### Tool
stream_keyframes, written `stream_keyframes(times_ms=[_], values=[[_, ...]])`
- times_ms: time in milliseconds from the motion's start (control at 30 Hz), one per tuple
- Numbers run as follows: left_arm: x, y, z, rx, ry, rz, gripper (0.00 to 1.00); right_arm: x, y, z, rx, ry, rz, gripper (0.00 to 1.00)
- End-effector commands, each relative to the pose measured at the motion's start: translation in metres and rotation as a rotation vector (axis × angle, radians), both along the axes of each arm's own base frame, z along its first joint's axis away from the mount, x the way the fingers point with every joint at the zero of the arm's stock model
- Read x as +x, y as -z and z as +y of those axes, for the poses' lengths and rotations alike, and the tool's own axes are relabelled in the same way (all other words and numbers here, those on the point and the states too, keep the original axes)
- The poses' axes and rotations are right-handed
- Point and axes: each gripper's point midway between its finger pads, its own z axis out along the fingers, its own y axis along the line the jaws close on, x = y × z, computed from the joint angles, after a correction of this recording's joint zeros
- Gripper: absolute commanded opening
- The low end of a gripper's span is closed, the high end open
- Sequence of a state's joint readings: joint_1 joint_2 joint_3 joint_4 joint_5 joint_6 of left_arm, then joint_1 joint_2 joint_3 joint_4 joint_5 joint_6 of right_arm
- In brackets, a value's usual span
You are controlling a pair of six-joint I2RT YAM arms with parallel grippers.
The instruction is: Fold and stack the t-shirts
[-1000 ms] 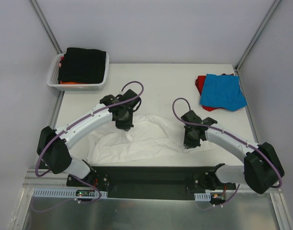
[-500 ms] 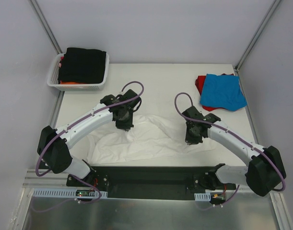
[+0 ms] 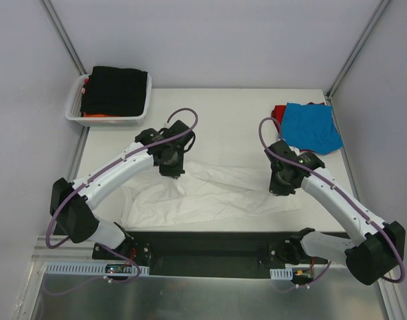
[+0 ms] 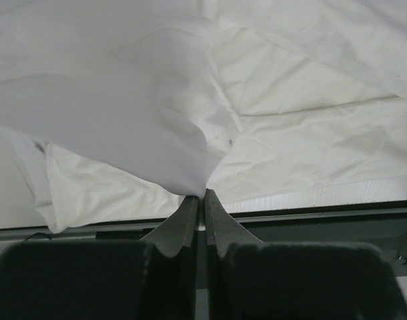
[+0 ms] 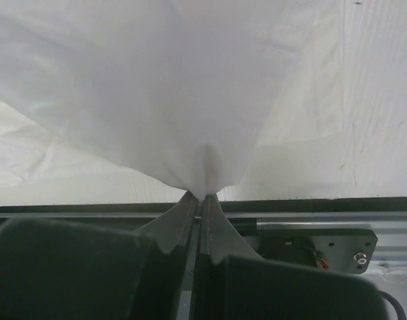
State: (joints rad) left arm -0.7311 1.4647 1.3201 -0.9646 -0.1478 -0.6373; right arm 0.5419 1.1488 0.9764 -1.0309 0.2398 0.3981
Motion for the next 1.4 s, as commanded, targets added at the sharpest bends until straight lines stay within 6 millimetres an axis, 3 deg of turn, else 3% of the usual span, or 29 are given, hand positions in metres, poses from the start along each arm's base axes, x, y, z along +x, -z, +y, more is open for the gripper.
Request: stream_keyframes(times_ms=[0, 200, 433, 767, 900, 1100, 1367], values=[[-0.011, -0.03, 0.037, 0.072, -0.032, -0.063, 0.0, -0.013, -0.022, -0.027, -0.061, 0.006, -0.012, 0.01], [-0.011, -0.035, 0.073, 0.082, -0.132, -0.064, 0.0, -0.008, -0.025, -0.041, -0.079, 0.012, -0.009, 0.01], [-0.008, -0.032, 0.097, 0.113, -0.183, -0.072, 0.0, 0.015, -0.034, -0.049, -0.106, 0.004, -0.021, 0.01], [-0.02, -0.029, 0.091, 0.044, -0.207, -0.043, 0.0, 0.021, -0.048, -0.068, -0.115, 0.035, -0.031, 0.01], [-0.033, -0.012, 0.086, 0.001, -0.234, 0.007, 0.0, 0.02, -0.047, -0.07, -0.115, 0.036, -0.026, 0.01], [-0.041, -0.002, 0.07, -0.087, -0.235, 0.034, 0.0, 0.021, -0.045, -0.068, -0.103, 0.031, -0.016, 0.01], [-0.062, 0.033, 0.073, -0.068, -0.248, 0.128, 0.0, 0.016, -0.037, -0.066, -0.084, 0.032, -0.008, 0.01]])
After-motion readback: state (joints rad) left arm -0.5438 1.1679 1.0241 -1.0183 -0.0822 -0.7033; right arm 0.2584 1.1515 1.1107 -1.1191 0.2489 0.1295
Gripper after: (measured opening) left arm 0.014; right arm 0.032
